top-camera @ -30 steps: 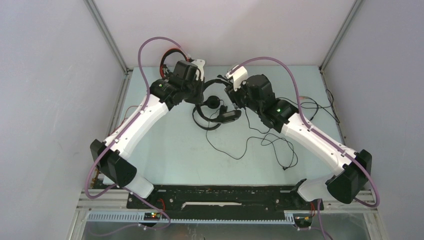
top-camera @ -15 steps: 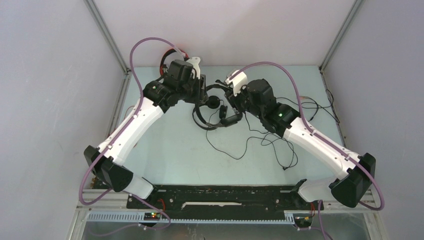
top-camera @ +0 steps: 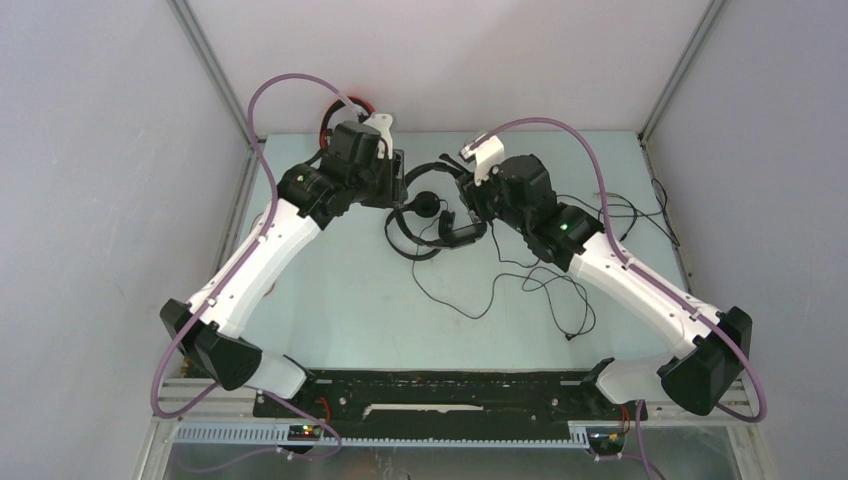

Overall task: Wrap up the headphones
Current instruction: Pick up the headphones from the center of the board.

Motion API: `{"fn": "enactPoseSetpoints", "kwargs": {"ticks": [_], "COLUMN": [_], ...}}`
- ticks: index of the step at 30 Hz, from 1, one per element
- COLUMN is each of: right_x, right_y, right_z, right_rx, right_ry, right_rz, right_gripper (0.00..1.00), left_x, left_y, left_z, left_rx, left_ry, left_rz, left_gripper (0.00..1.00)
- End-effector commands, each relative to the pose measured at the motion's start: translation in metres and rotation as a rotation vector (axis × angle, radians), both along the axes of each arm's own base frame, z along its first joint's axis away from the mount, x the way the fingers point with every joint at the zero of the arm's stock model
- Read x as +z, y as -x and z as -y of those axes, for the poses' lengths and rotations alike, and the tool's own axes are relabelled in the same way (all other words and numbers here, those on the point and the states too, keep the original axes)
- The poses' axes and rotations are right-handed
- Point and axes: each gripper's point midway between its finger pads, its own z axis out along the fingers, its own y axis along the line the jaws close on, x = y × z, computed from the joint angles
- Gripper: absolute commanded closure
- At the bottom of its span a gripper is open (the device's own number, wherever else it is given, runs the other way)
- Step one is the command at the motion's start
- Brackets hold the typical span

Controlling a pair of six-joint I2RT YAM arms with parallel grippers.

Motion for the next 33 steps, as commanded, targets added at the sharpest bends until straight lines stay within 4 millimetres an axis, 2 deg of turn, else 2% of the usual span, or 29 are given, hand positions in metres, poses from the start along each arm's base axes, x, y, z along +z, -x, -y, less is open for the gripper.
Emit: {"fn": "enactPoseSetpoints", "kwargs": {"ticks": [1,6,13,17,20,22,25,28,29,33], "right_x": [0.028,0.027,0.025,0.023,0.022,0.022,0.026,0.033,0.036,0.048], "right_y": [-0.004,-0.004,-0.006,-0.008,-0.006,-0.004,0.000,0.006,0.010,0.025], "right_z": [-0.005,-0.006,-0.006,-0.007,-0.013,-0.017,-0.020,-0.022,-0.024,-0.023], "right_rx": [-0.009,-0.009,-0.012,-0.009,0.020,0.040,0.062,0.091,0.116,0.193], "right_ry": [-0.092,-0.096,-0.098,-0.104,-0.114,-0.119,-0.130,-0.147,-0.155,-0.172], "right_rz": [0.063,0.056,0.053,0.045,0.033,0.031,0.037,0.042,0.042,0.053], "right_gripper": [1.00,1.00,1.00,1.00,0.99,0.94,0.83,0.62,0.49,0.26], "left_x": [0.014,0.011,-0.003,-0.008,-0.006,-0.005,-0.005,-0.006,-0.004,0.004], "left_y": [-0.003,-0.008,-0.012,-0.014,-0.016,-0.017,-0.018,-0.020,-0.022,-0.027], "left_z": [-0.003,0.002,0.008,0.008,0.006,0.005,0.002,-0.003,-0.005,-0.017], "left_rx": [0.006,-0.001,-0.009,-0.007,-0.002,-0.002,0.001,0.015,0.026,0.083], "left_ry": [0.000,0.001,-0.010,-0.018,-0.027,-0.030,-0.043,-0.066,-0.075,-0.097], "left_rz": [0.057,0.056,0.019,0.017,0.032,0.047,0.059,0.062,0.066,0.088], "left_gripper": [0.51,0.52,0.55,0.67,0.89,0.99,1.00,1.00,1.00,1.00]}}
